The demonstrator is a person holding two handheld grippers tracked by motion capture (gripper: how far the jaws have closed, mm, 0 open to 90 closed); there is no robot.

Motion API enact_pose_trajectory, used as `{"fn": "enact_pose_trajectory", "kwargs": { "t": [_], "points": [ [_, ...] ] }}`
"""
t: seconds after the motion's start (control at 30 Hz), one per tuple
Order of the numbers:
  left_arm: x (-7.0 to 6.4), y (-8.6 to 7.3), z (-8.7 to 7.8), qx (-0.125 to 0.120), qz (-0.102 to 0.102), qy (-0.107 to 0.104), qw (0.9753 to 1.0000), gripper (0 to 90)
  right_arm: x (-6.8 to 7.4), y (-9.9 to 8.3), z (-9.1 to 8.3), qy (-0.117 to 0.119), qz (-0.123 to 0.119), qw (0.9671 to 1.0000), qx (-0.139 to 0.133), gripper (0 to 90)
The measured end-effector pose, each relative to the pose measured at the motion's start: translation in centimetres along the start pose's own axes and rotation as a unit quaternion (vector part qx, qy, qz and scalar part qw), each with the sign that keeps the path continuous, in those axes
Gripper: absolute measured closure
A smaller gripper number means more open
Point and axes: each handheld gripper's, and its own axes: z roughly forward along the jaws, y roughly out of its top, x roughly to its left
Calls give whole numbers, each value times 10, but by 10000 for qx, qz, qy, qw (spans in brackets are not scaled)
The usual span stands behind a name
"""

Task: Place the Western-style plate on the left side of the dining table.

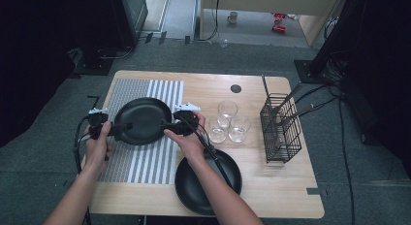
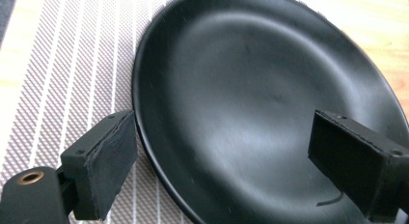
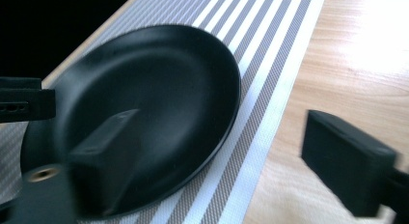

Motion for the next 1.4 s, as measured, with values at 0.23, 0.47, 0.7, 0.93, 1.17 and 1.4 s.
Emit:
{"fn": "enact_pose_trajectory", "kwargs": {
  "t": [0.23, 0.47, 0.7, 0.93, 1.17, 1.4],
  "points": [
    [-10, -11, -6, -61, 163, 62, 9998, 87, 2, -6, -14, 222, -79, 9997, 9, 0],
    [-20, -23, -15, -213, 87, -78, 9997, 87, 4, -15, -27, 266, -198, 9994, -19, 0],
    [-32, -33, -23, -325, 215, -132, 9992, 87, 7, -19, -43, 275, -278, 9991, -155, 0],
    [-48, -48, -32, -389, 322, -241, 9984, 87, 9, -27, -58, 289, -250, 9991, -186, 0],
    [-64, -71, -38, -427, 344, -413, 9976, 87, 13, -38, -67, 301, -319, 9988, -199, 0],
    [-76, -80, -48, -518, 568, -435, 9961, 87, 18, -50, -78, 326, -303, 9988, -222, 0]
  ]
}}
